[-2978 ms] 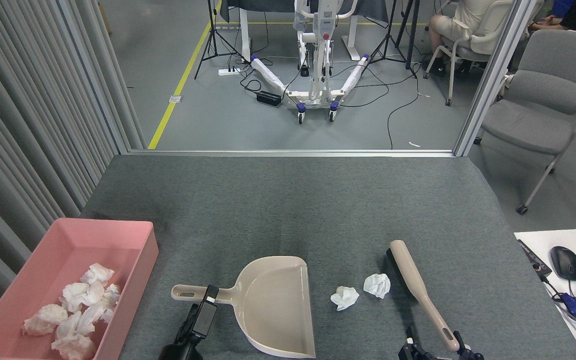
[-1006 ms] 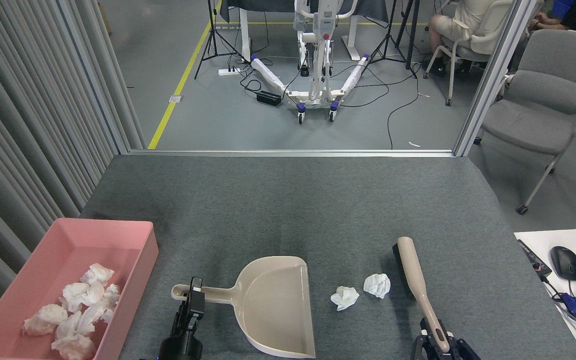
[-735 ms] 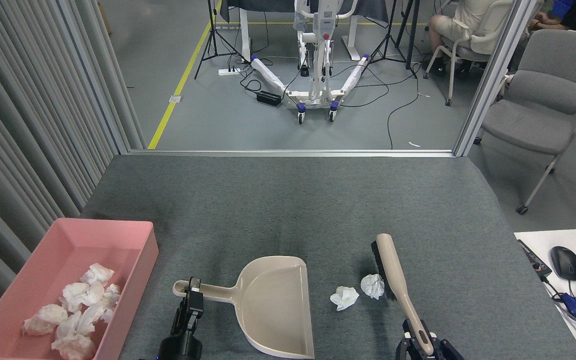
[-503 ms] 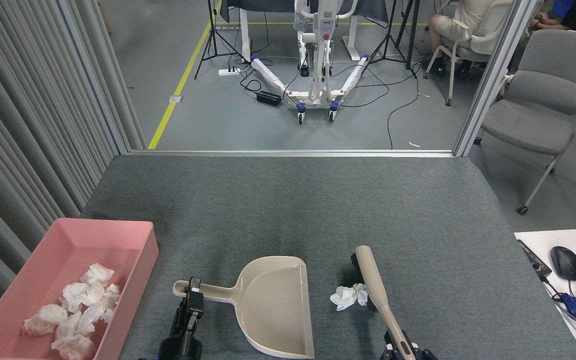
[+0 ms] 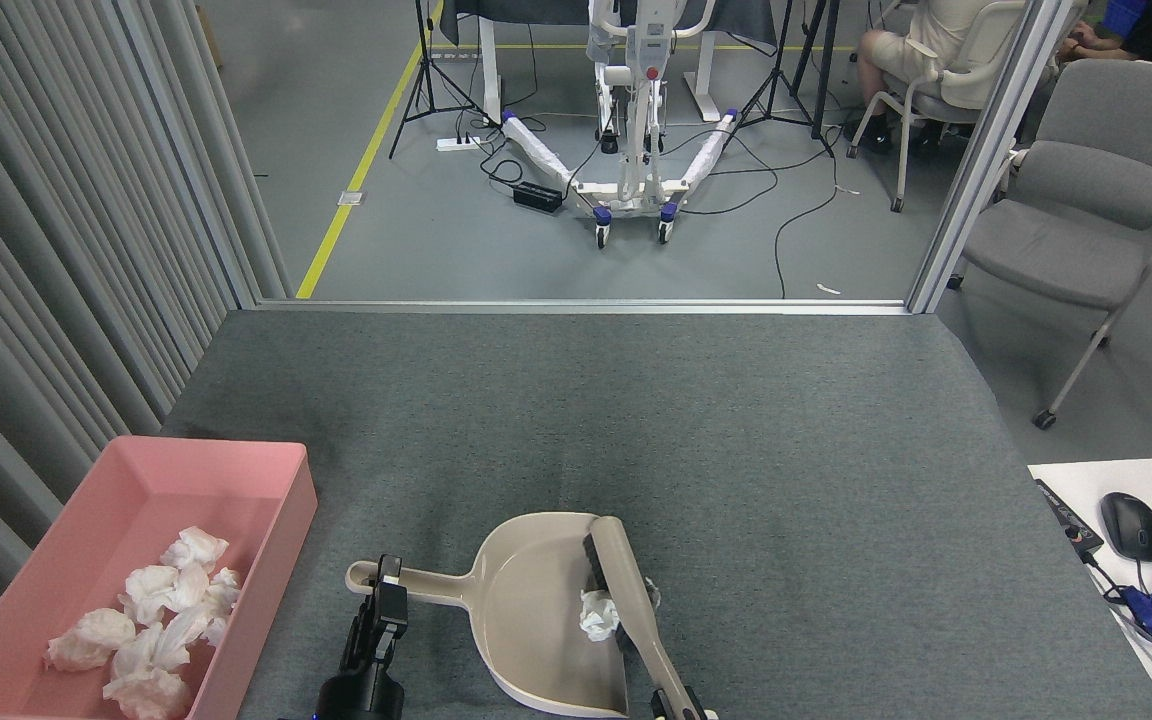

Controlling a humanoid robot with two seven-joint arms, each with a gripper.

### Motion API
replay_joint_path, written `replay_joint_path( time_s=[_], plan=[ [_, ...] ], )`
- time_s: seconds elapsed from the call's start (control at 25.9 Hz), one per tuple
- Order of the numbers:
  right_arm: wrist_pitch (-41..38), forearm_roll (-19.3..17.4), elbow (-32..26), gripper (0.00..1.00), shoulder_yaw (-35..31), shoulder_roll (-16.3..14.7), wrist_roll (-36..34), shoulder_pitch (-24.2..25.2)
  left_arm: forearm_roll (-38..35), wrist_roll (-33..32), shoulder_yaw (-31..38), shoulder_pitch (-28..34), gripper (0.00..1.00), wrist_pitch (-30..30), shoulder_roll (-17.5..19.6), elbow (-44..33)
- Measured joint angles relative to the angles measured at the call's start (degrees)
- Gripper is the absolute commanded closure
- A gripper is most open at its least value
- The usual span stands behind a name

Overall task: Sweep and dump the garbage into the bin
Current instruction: 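Sweep the white tissues into the dustpan with the right-hand brush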

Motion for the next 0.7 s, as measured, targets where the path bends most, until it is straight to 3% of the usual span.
replay_joint_path(
  time_s=[0.35,0.7],
  plan=[
    [0.86,0.47,-0.93,1.00,8.03,3.56,-1.18,-1.95,-0.01,-0.10,0.00,0.03,0.90,-0.01,0.07,-0.18],
    [0.72,0.32,-5.06,1.00,7.21,3.33,-2.91,-2.84,-0.01,-0.06,0.01,0.43,0.90,-0.10,-0.10,-0.55]
  ],
)
